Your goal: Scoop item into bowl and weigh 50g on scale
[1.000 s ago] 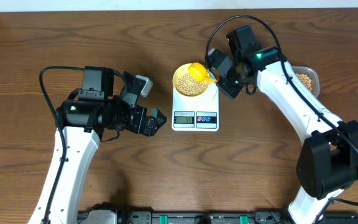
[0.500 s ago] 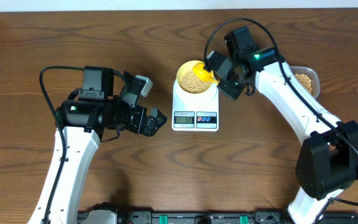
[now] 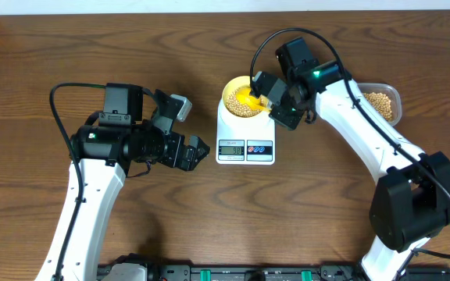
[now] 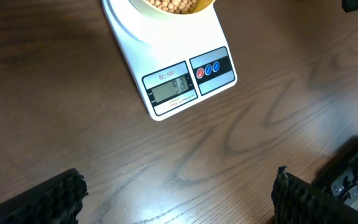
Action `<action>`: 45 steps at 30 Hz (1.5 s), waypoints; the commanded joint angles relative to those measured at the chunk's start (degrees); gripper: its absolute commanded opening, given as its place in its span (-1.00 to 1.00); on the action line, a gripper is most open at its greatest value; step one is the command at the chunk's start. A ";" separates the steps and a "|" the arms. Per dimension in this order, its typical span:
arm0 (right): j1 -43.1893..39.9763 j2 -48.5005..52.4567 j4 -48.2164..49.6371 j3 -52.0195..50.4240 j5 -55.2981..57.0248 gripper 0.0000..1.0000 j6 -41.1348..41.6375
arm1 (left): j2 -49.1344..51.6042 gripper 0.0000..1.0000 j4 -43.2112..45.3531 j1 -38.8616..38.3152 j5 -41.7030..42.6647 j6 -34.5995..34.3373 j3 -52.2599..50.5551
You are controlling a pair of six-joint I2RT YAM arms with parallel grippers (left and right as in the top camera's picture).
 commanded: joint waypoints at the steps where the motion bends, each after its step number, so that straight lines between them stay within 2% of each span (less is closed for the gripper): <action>1: -1.01 0.50 0.48 -0.33 -7.82 -0.98 1.70 | 0.20 0.96 -0.17 0.28 -0.50 0.33 -0.31; 4: -1.88 0.50 0.39 -0.33 -13.42 -0.98 3.39 | 0.20 0.96 -0.17 0.28 -0.50 0.33 -0.31; 12: -4.33 0.50 0.28 -0.33 -19.58 -0.98 8.44 | 0.20 0.95 -0.17 0.28 -0.50 0.33 -0.31; 45: -7.69 -3.21 0.26 -0.20 -19.82 -0.98 10.56 | 0.20 0.96 -0.17 0.28 -0.50 0.33 -0.31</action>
